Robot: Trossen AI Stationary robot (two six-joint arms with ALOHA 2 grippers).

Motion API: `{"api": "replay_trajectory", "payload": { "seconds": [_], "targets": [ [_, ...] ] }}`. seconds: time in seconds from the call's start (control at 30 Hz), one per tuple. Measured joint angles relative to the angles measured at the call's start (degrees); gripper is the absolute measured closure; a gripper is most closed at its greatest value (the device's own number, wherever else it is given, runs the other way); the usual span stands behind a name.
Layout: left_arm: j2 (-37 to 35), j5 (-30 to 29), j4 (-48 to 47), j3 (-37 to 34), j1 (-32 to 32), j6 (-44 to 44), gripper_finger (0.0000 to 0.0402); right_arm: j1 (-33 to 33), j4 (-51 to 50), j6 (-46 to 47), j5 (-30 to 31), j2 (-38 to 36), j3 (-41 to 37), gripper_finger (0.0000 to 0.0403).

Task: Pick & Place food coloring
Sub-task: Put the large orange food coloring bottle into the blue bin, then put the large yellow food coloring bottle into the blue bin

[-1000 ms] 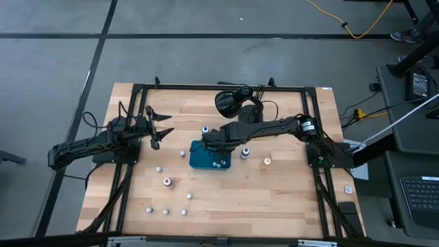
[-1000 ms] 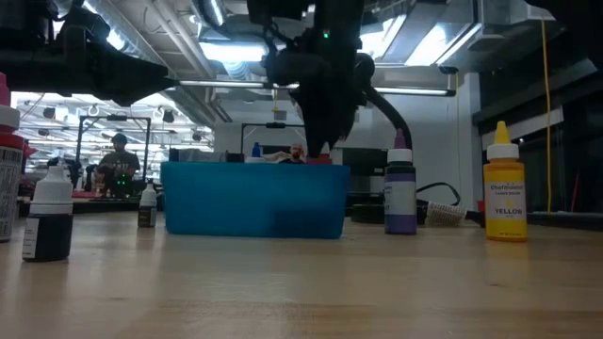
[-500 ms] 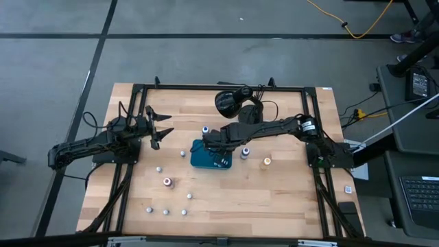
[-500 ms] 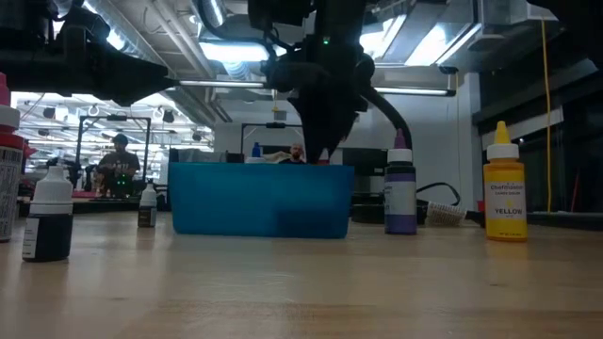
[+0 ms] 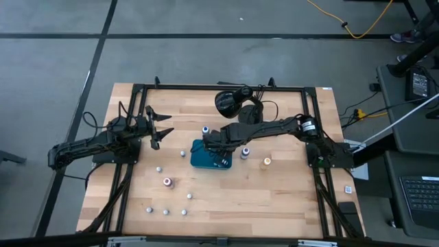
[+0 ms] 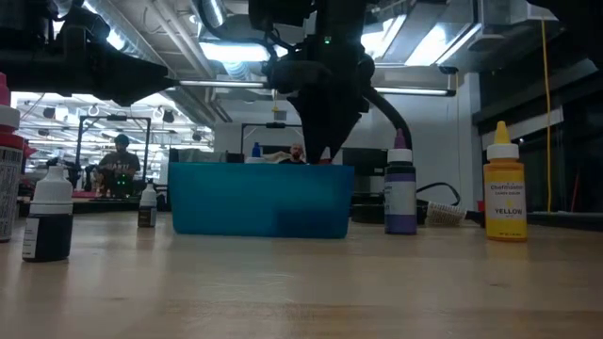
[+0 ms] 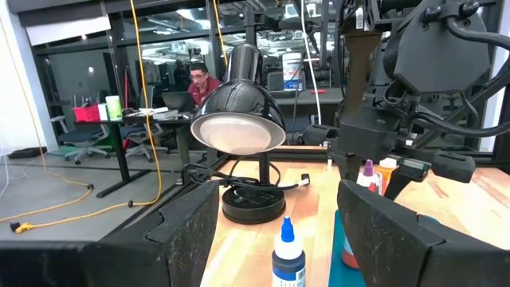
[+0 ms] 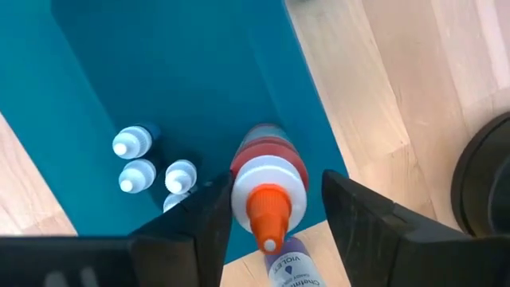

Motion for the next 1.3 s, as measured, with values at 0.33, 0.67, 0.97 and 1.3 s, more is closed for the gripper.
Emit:
{"api": "replay_trajectory", "payload": {
  "seconds": [0.33,0.67,0.97,1.3],
  "targets": [
    [0.0,0.0,0.0,0.0,0.0,0.0,0.0150,0.0,-3.2,-0.4,0.2,-0.4,3.5,0.0209],
    [0.0,0.0,0.0,0.0,0.0,0.0,0.0150,0.1,-10.8,-0.2,2.2,-0.5,10.5,0.0208],
    [0.0,0.0,0.0,0.0,0.0,0.0,0.0150,3.8,-24.8,1.4,3.2,-0.5,18.9,0.0208],
    [0.0,0.0,0.0,0.0,0.0,0.0,0.0150,8.5,-25.1,10.8,-1.7,-4.7,18.7,0.0194]
  ]
}}
